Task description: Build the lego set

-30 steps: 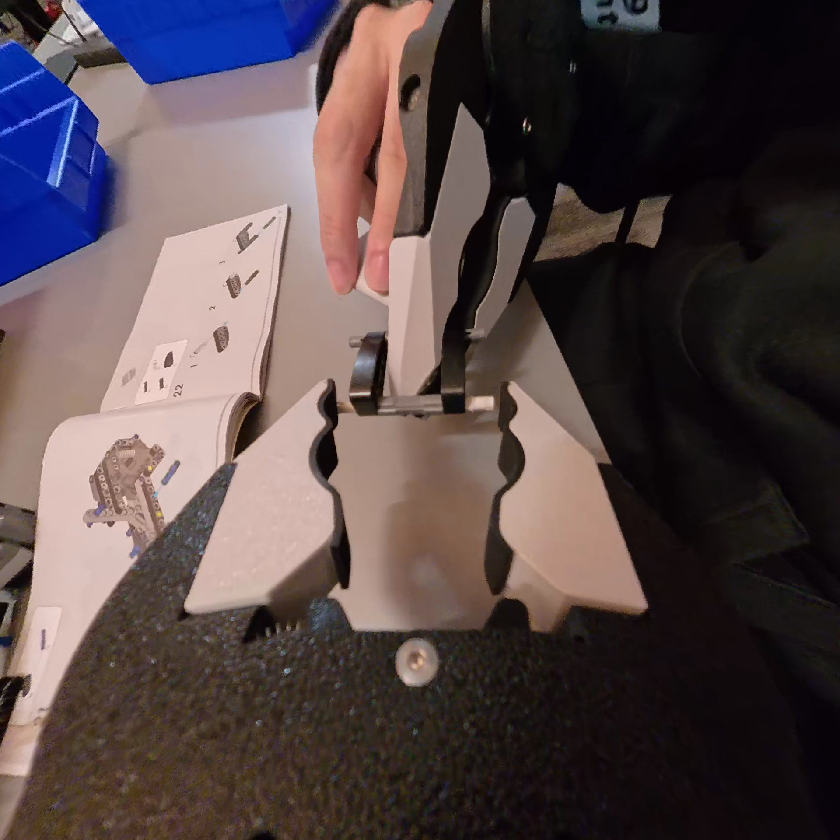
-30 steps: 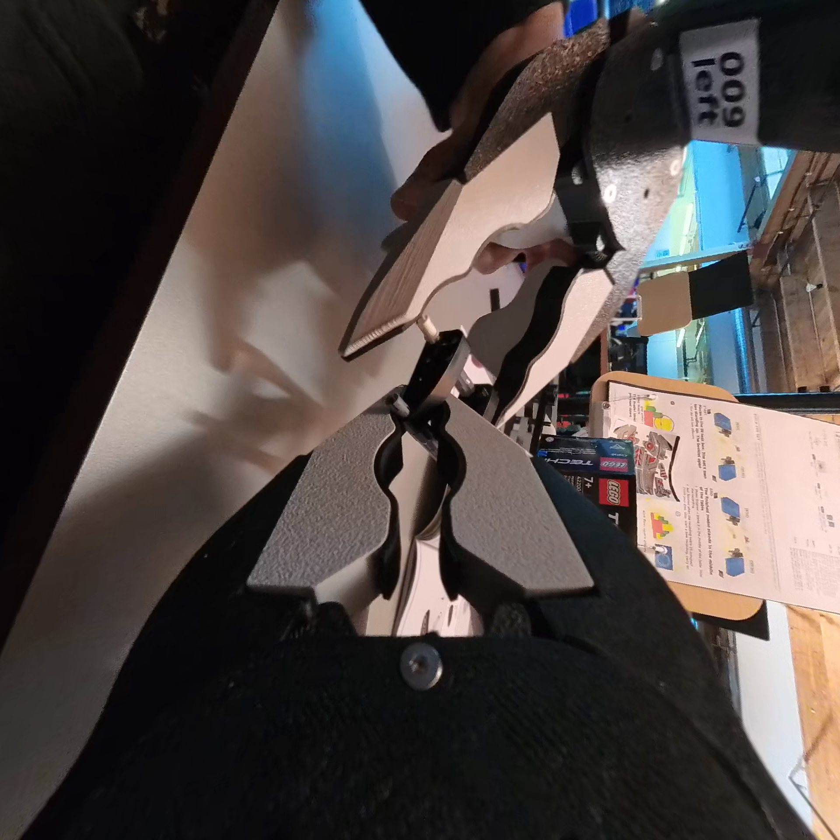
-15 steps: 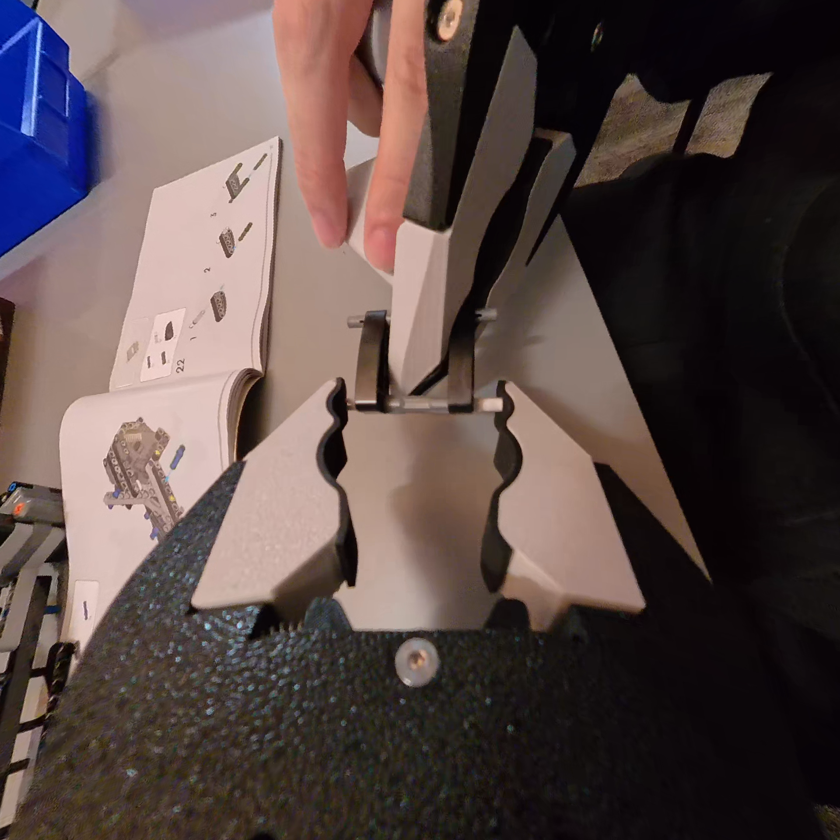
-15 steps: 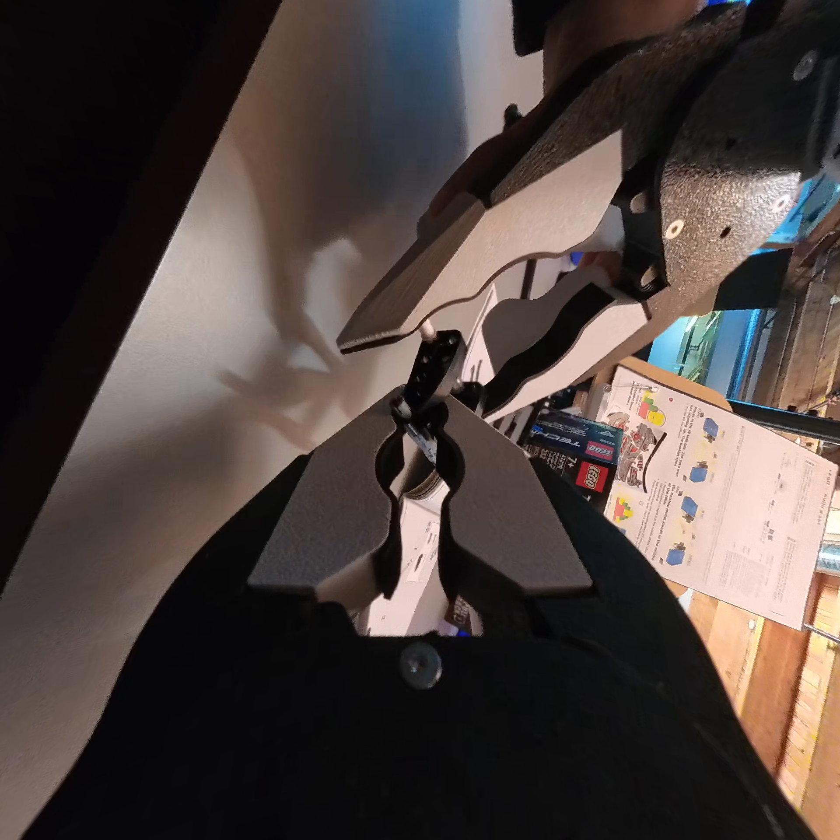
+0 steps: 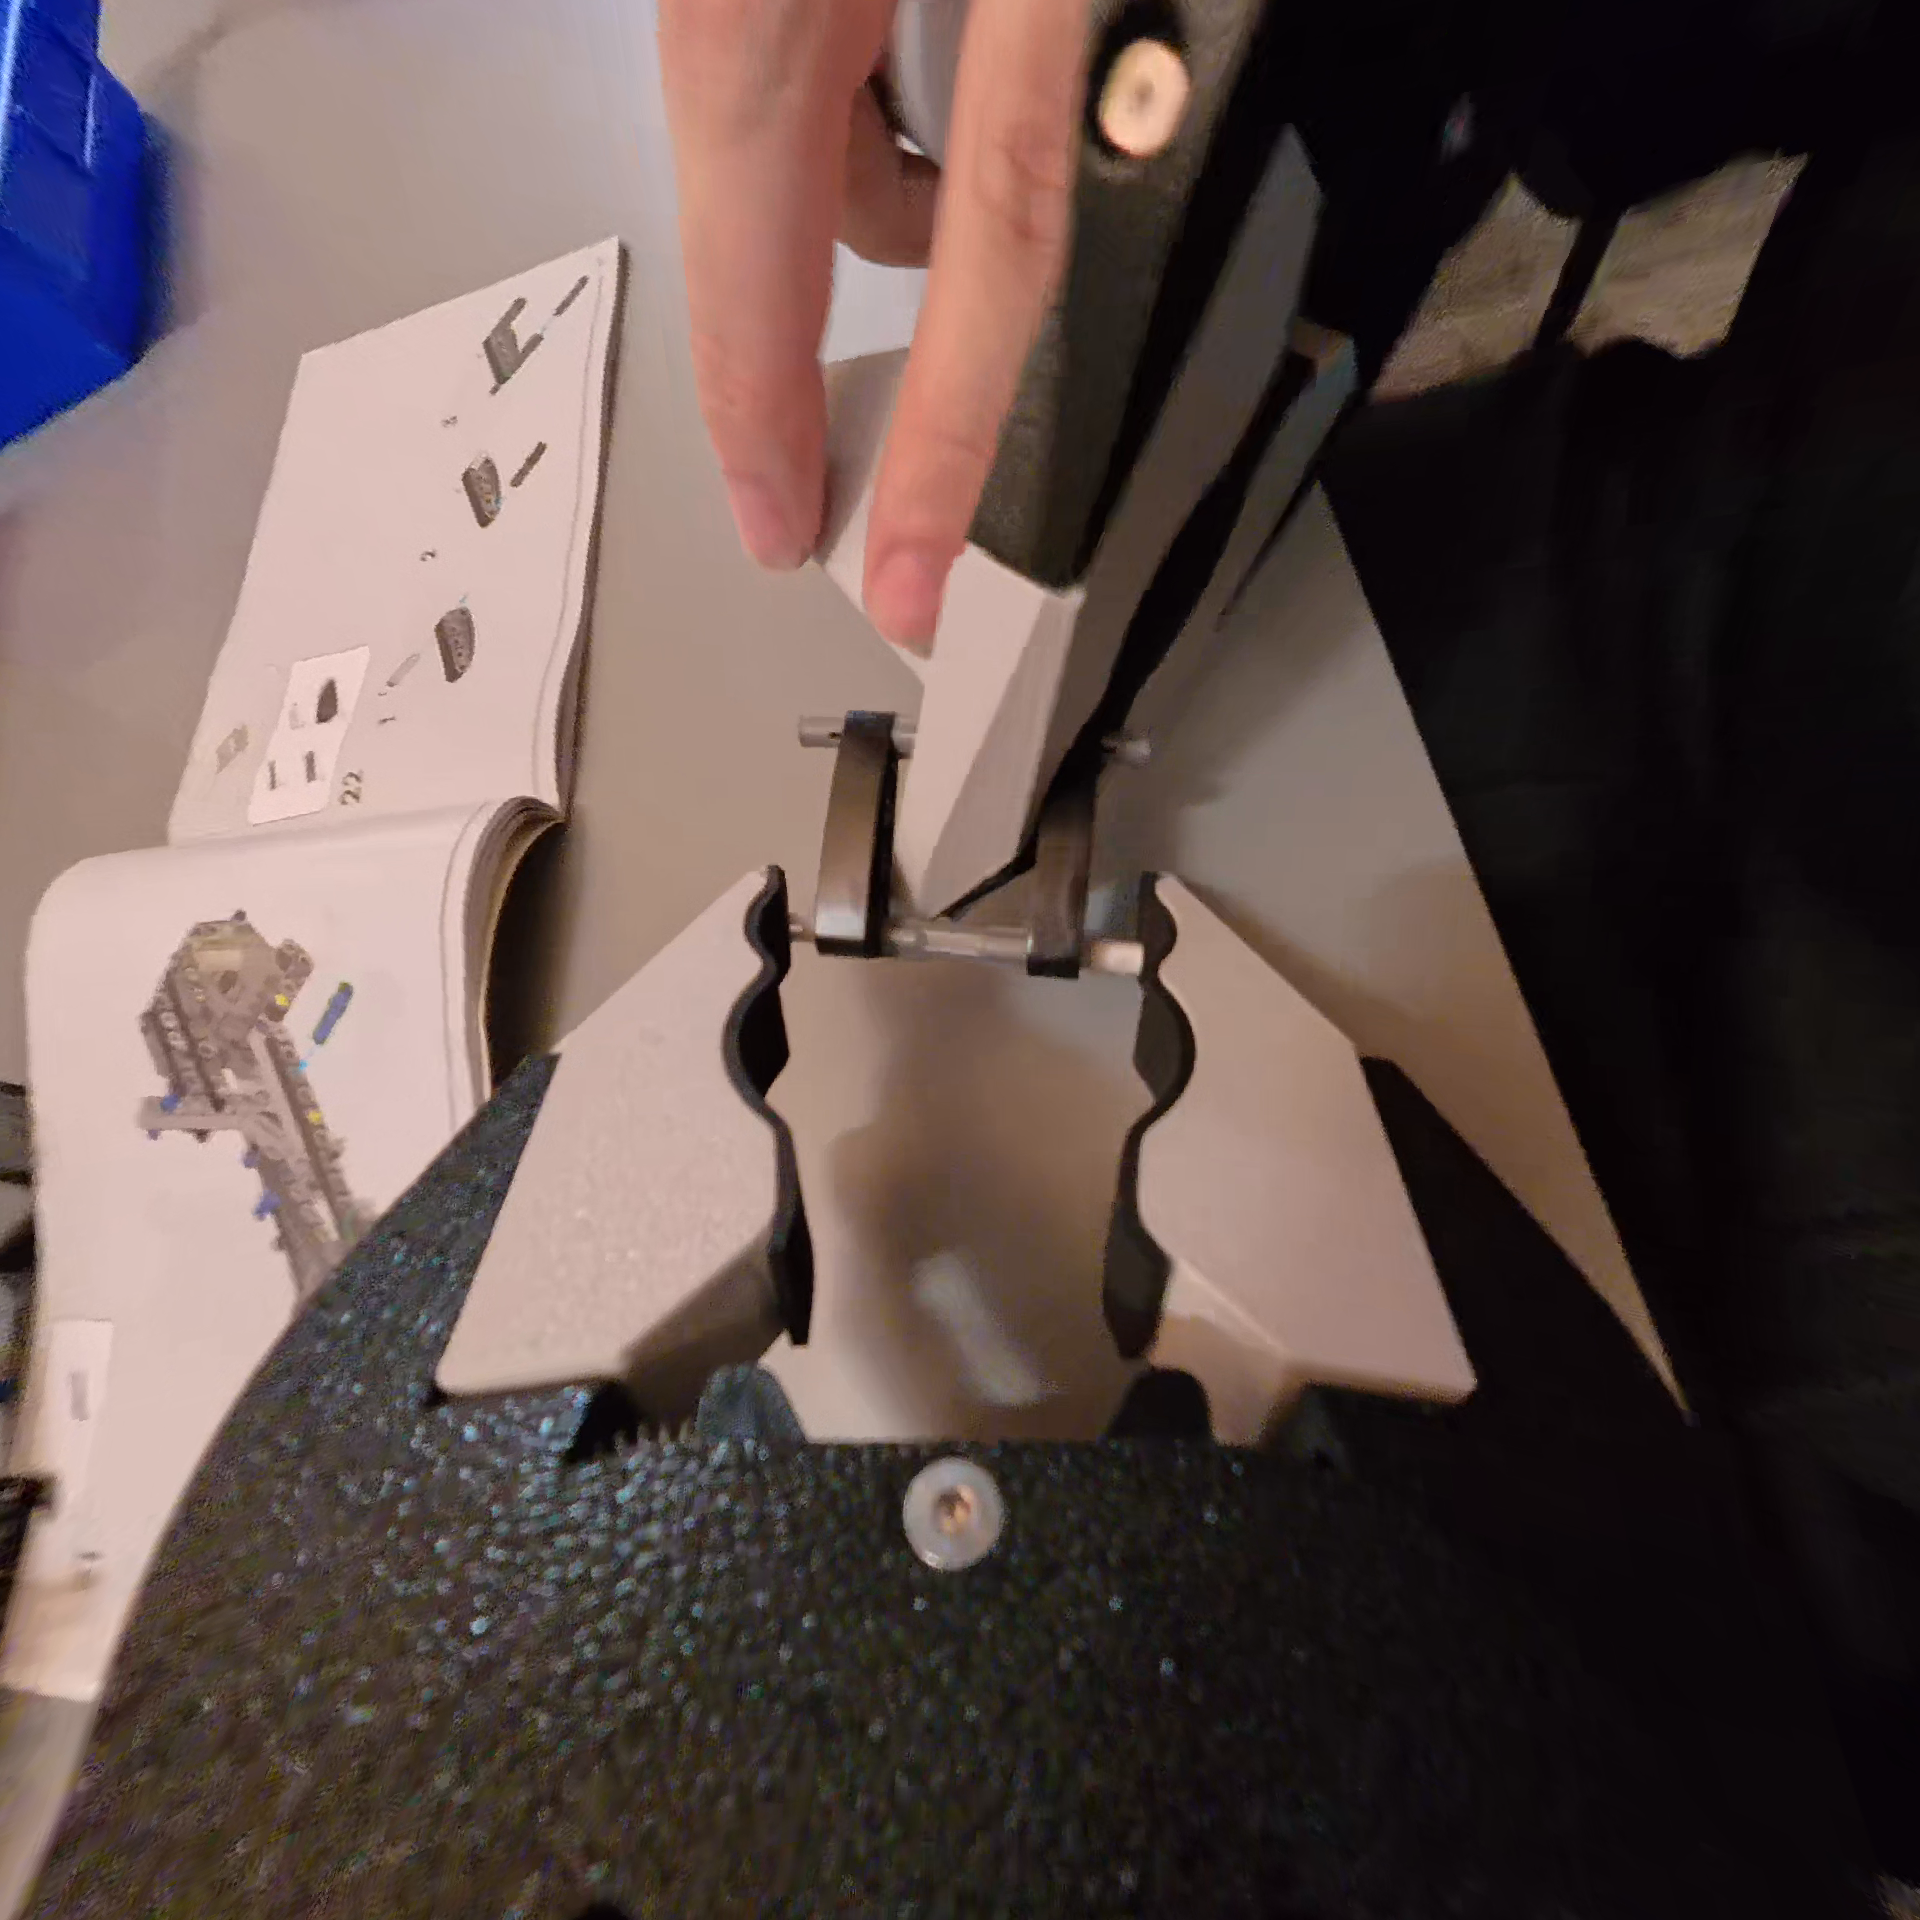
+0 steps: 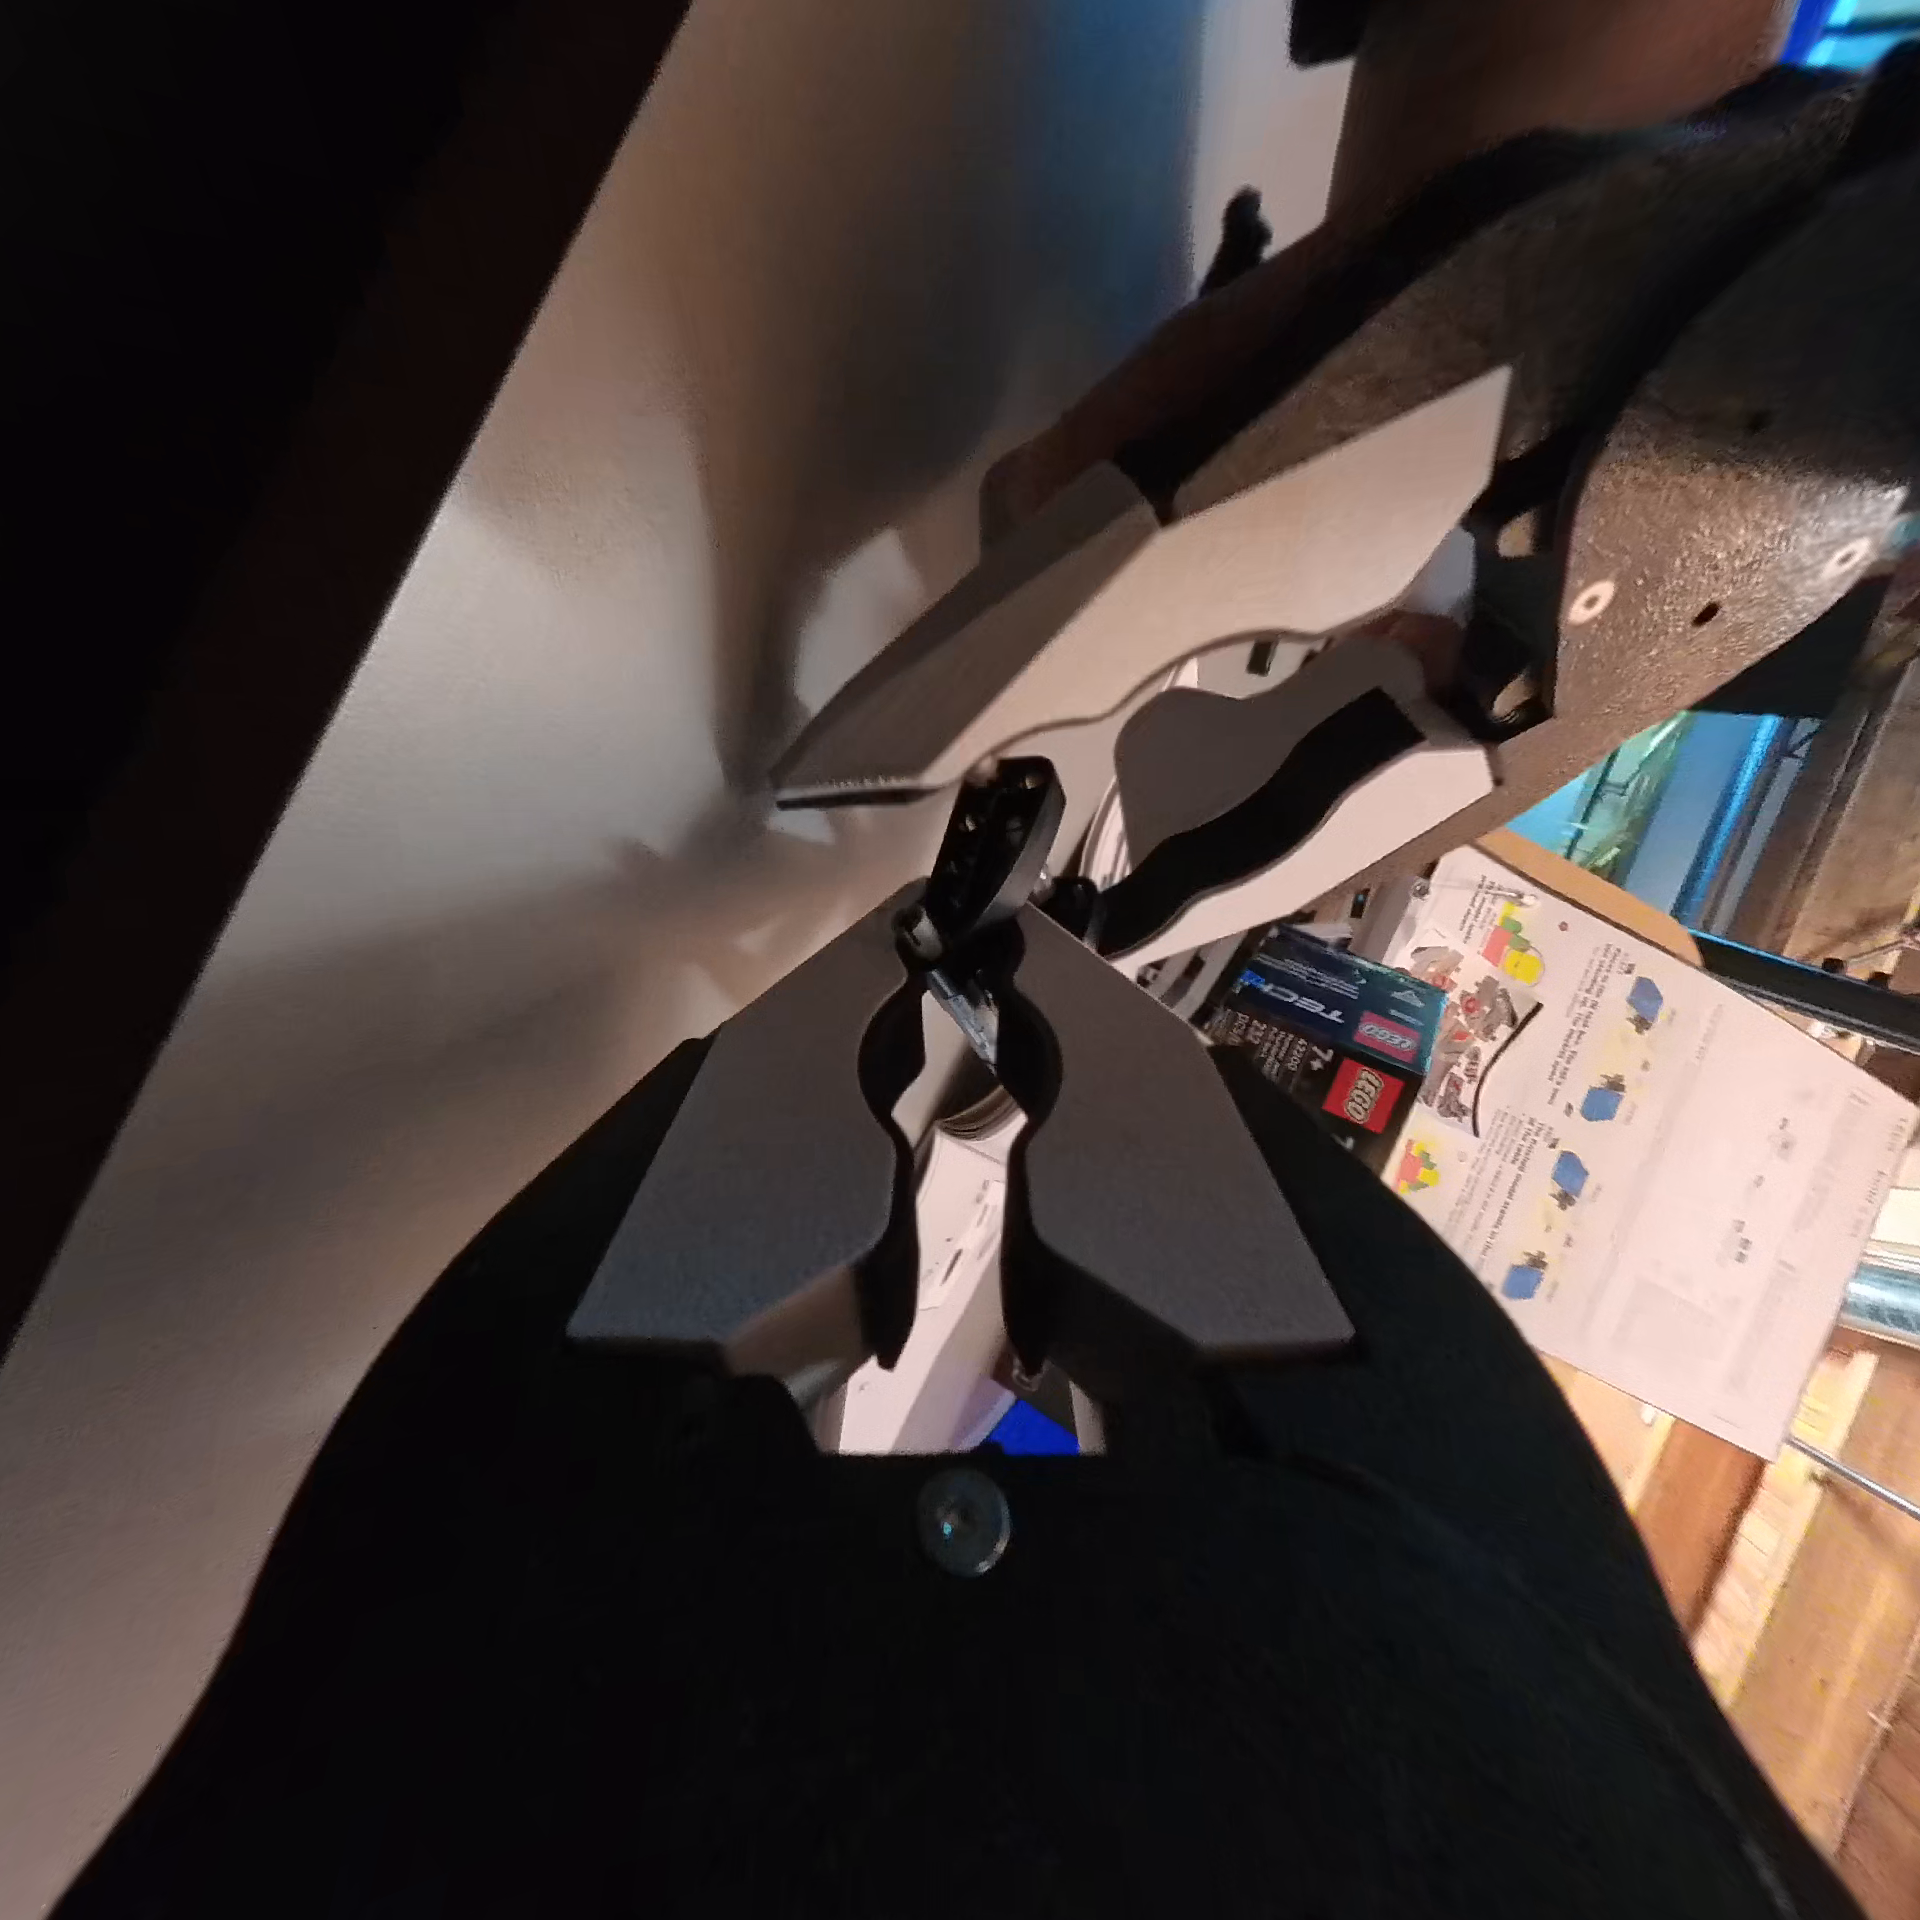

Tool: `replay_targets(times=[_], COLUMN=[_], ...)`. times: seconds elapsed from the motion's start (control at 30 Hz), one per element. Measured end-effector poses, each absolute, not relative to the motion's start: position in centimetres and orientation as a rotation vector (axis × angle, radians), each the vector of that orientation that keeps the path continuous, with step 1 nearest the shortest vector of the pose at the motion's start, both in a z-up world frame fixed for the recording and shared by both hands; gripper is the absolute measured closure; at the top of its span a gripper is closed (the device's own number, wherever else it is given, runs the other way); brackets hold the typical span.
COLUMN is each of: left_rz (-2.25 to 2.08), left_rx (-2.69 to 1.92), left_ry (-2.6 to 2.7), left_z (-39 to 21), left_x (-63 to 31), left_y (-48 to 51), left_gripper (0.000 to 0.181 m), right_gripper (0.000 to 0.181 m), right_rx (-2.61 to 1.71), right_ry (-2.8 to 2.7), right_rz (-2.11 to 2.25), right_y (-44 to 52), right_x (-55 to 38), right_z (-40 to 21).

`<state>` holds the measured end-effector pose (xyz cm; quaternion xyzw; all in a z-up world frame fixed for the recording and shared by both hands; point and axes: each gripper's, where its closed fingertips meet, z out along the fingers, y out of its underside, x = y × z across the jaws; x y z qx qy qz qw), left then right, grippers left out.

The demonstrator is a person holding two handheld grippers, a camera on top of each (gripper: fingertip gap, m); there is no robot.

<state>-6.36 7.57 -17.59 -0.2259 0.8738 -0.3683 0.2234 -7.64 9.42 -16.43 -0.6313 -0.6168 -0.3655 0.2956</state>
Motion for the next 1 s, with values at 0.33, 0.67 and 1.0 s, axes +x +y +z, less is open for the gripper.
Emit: replay_targets(times=[0.33, 0.67, 1.0], left_rz=[-0.993, -0.876, -0.858], left_rx=[-0.569, -0.531, -0.552], left_ry=[2.419, 2.426, 2.401], left_z=[-17.6, -17.6, -17.7], left_x=[-6.7, -6.6, -5.9], left_y=[7.8, 8.0, 7.8], left_gripper=[0.116, 0.116, 0.117], right_gripper=[0.178, 0.178, 0.175], right_rx=[-1.626, -1.631, -1.667], right_ry=[-1.665, -1.658, -1.624], right_rz=[-0.994, -0.968, -0.922], right_y=[9.5, 9.3, 9.2], right_x=[-8.1, -8.0, -7.4], right_z=[-16.6, -16.3, -16.6])
